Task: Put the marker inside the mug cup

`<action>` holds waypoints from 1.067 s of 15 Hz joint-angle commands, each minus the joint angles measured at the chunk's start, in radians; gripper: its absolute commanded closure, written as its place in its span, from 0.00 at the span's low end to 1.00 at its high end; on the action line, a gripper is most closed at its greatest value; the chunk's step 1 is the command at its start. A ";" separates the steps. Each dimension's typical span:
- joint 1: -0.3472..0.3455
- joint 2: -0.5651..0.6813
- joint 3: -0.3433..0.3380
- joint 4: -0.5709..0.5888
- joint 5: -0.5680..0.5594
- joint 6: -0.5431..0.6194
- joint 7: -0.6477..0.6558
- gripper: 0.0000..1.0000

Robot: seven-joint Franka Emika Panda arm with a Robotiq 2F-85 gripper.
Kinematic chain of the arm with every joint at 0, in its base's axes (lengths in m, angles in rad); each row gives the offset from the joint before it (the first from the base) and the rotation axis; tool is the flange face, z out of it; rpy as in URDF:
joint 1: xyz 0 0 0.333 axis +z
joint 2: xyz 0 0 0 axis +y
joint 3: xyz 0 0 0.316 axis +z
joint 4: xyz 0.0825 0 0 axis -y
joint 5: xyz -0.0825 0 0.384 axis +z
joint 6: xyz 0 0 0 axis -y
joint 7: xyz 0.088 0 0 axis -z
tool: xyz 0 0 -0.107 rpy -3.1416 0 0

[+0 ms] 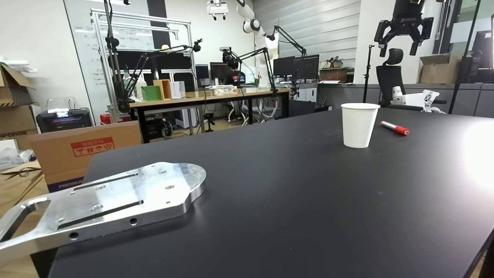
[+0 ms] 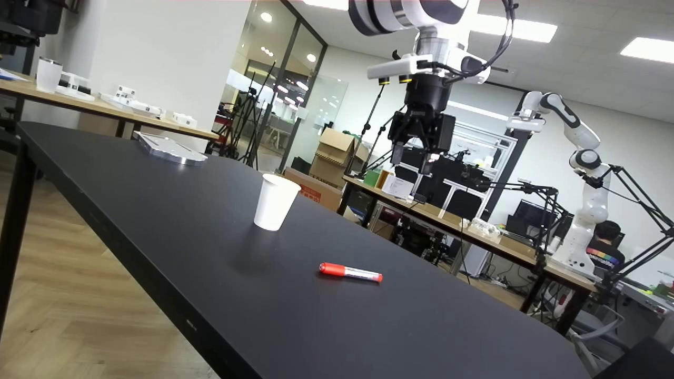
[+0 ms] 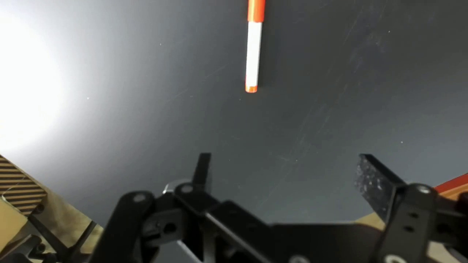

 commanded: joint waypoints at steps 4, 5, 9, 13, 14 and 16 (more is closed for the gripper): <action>0.026 0.013 -0.010 -0.035 0.015 0.017 0.035 0.00; 0.020 0.009 -0.006 -0.056 0.025 0.034 0.022 0.00; 0.003 0.033 0.001 -0.122 0.049 0.124 -0.019 0.00; -0.019 0.092 0.012 -0.150 0.093 0.189 -0.069 0.00; -0.019 0.109 0.011 -0.149 0.097 0.197 -0.072 0.00; -0.005 0.105 -0.004 -0.146 0.082 0.177 -0.061 0.00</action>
